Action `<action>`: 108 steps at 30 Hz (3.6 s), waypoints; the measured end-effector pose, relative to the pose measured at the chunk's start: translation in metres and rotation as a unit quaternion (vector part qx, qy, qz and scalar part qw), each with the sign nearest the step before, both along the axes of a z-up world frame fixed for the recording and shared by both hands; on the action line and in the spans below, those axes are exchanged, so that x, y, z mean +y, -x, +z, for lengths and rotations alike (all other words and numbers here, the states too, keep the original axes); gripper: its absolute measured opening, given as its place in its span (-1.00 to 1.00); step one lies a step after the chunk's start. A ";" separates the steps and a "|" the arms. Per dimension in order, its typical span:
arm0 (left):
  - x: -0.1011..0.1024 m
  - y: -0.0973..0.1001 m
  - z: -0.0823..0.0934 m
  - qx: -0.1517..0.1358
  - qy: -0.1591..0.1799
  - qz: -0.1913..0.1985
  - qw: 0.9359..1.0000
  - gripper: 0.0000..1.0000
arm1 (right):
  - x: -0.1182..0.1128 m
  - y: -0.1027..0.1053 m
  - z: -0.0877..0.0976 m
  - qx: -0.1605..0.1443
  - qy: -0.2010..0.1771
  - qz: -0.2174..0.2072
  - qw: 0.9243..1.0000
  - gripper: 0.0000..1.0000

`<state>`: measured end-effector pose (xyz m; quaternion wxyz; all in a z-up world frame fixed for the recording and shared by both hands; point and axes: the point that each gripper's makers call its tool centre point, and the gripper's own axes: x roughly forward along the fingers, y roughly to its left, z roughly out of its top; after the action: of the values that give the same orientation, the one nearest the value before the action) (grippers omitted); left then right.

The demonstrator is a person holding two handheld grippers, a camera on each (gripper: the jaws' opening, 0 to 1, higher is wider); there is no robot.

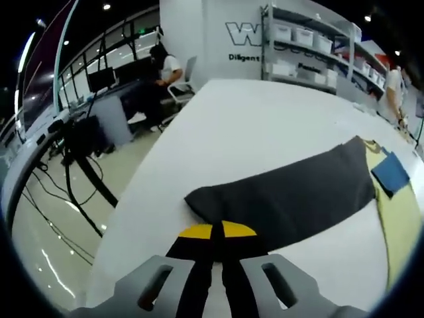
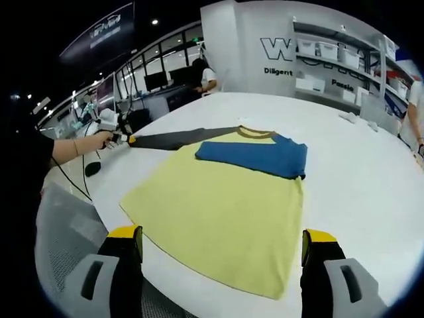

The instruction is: Fold the garment on the visible template until the final outline fits inside the template.

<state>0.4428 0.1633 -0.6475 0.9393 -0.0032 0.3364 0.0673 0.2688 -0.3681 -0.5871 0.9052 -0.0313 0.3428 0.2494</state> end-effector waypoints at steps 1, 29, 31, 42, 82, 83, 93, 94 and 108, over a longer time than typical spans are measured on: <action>0.000 -0.001 0.001 0.001 0.001 -0.001 1.000 -0.95 | 0.000 0.000 -0.001 0.001 0.000 -0.001 1.000 0.98; -0.137 -0.052 0.062 -0.054 0.046 -0.175 0.982 -0.95 | -0.010 0.005 -0.009 0.005 -0.008 -0.015 1.000 0.98; -0.147 -0.056 0.062 -0.052 0.058 -0.178 0.981 -0.95 | -0.009 0.005 -0.010 0.006 -0.008 -0.014 1.000 0.98; -0.196 -0.069 0.071 -0.061 0.086 -0.198 0.975 -0.96 | -0.008 0.004 -0.013 0.008 -0.010 -0.009 1.000 0.98; -0.376 -0.086 0.106 -0.093 0.140 -0.291 0.942 -0.95 | -0.015 0.005 -0.017 0.017 -0.003 -0.009 1.000 0.98; -0.381 -0.086 0.105 -0.092 0.141 -0.293 0.941 -0.95 | -0.015 0.006 -0.018 0.018 -0.004 -0.010 1.000 0.98; -0.405 -0.086 0.111 -0.099 0.157 -0.302 0.935 -0.95 | -0.019 0.012 -0.022 0.027 0.000 -0.015 1.000 0.98; -0.407 -0.087 0.113 -0.103 0.158 -0.302 0.935 -0.95 | -0.019 0.012 -0.022 0.027 0.000 -0.015 1.000 0.98; -0.448 -0.082 0.119 -0.118 0.178 -0.355 0.910 -0.95 | -0.020 0.013 -0.027 0.035 0.003 -0.014 0.999 0.98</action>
<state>0.5248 -0.2845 -0.5289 0.9180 -0.0590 0.2084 -0.3322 0.2560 -0.3878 -0.6143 0.8958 -0.0208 0.3755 0.2368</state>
